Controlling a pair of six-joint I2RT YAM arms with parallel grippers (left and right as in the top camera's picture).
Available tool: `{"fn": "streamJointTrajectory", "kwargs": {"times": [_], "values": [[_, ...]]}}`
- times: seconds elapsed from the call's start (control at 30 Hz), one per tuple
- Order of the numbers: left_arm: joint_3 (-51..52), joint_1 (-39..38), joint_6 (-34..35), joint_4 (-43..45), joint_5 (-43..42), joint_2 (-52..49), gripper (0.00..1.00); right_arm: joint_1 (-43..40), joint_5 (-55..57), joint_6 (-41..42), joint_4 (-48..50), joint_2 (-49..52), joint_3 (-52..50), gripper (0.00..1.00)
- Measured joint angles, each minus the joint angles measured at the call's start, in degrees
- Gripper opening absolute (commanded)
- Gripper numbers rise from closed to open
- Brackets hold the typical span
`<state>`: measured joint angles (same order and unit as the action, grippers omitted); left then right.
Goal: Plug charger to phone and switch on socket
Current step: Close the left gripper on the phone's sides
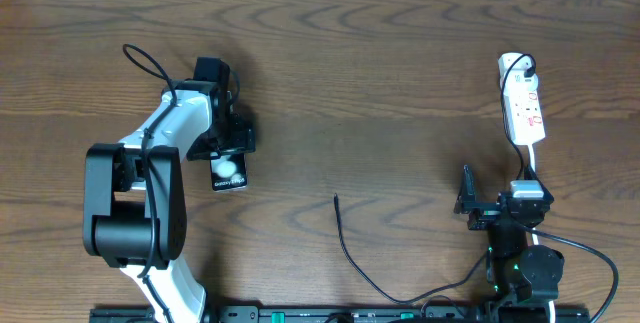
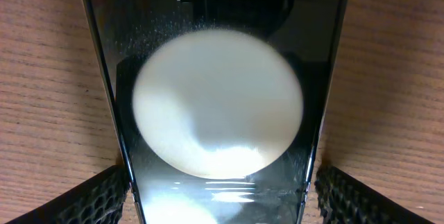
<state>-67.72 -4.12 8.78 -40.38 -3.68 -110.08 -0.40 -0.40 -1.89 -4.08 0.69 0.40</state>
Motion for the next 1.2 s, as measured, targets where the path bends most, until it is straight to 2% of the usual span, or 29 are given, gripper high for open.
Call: {"fn": "streamJointTrajectory", "kwargs": {"times": [0.27,1.2], "values": [[0.0,0.0,0.0,0.0,0.0,0.0,0.82,0.0,0.0,0.0,0.0,0.0,0.0,0.99],[0.0,0.0,0.0,-0.1,0.0,0.0,0.8,0.0,0.0,0.0,0.0,0.0,0.0,0.99]]}}
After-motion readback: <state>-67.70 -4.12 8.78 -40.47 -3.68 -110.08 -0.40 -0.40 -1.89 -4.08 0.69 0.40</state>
